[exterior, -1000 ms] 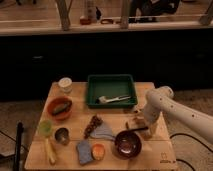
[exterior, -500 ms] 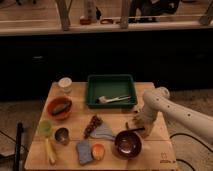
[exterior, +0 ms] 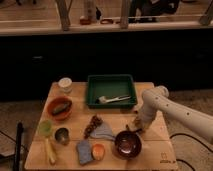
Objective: Place eraser in metal cup
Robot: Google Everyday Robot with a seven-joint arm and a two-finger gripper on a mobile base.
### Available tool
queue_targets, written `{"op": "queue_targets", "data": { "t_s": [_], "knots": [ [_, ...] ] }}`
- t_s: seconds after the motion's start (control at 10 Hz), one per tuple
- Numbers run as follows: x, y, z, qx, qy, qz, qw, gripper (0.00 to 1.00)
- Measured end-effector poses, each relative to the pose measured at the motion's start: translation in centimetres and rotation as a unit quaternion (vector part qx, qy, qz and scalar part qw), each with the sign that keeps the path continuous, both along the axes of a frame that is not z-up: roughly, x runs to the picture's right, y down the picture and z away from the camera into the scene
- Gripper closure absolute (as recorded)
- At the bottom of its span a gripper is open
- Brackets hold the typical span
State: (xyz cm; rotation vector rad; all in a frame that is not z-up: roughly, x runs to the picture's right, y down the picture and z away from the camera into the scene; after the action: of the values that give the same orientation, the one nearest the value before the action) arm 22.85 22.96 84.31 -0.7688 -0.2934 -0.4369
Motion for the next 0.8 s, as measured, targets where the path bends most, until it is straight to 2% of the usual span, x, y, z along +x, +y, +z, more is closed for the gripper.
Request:
{"op": "queue_targets", "data": {
  "t_s": [0.2,0.5,0.8],
  "knots": [
    [0.4,-0.3,0.0,-0.001,-0.001,0.003,1.0000,1.00],
    [2.0,-4.0,-0.7,0.015,-0.015,0.021,0.9995,1.00],
    [2.5,-6.0,-2.0,0.031,-0.036,0.028,0.9985,1.00]
  ]
}}
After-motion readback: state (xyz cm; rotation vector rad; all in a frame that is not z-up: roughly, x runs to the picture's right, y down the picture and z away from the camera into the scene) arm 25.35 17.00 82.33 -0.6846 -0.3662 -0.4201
